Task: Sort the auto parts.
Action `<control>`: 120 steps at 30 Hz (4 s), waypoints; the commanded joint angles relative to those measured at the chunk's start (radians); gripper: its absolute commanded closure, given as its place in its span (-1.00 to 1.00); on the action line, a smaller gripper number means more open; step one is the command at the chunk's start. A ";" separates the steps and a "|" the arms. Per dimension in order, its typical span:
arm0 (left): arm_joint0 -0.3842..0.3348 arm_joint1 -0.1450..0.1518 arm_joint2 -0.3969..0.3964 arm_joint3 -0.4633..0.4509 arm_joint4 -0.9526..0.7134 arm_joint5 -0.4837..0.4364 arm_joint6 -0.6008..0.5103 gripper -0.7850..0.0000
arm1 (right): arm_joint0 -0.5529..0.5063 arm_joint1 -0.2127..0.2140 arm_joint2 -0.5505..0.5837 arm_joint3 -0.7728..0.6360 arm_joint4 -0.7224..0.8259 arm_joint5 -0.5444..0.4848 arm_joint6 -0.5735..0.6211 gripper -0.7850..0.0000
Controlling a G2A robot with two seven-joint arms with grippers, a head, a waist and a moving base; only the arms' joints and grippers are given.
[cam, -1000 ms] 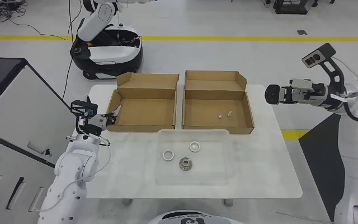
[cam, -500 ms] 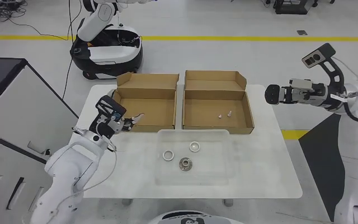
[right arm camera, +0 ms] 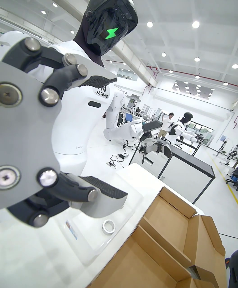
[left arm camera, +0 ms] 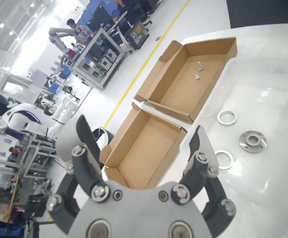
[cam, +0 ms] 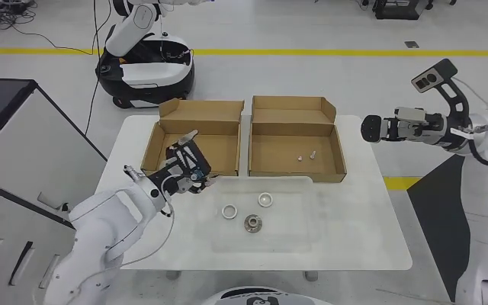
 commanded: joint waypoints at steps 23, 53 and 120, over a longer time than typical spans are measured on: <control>-0.267 -0.009 0.295 0.029 -0.239 -0.033 -0.528 -1.00 | 0.000 0.000 0.000 0.000 0.000 0.000 0.000 -1.00; -0.290 -0.009 0.327 0.059 -0.299 -0.009 -0.575 -1.00 | 0.000 0.000 0.000 0.000 0.000 0.000 0.000 -1.00; -1.075 -0.250 1.276 0.720 -0.735 0.378 -0.908 0.31 | 0.000 0.000 0.000 0.000 0.000 0.000 0.000 -1.00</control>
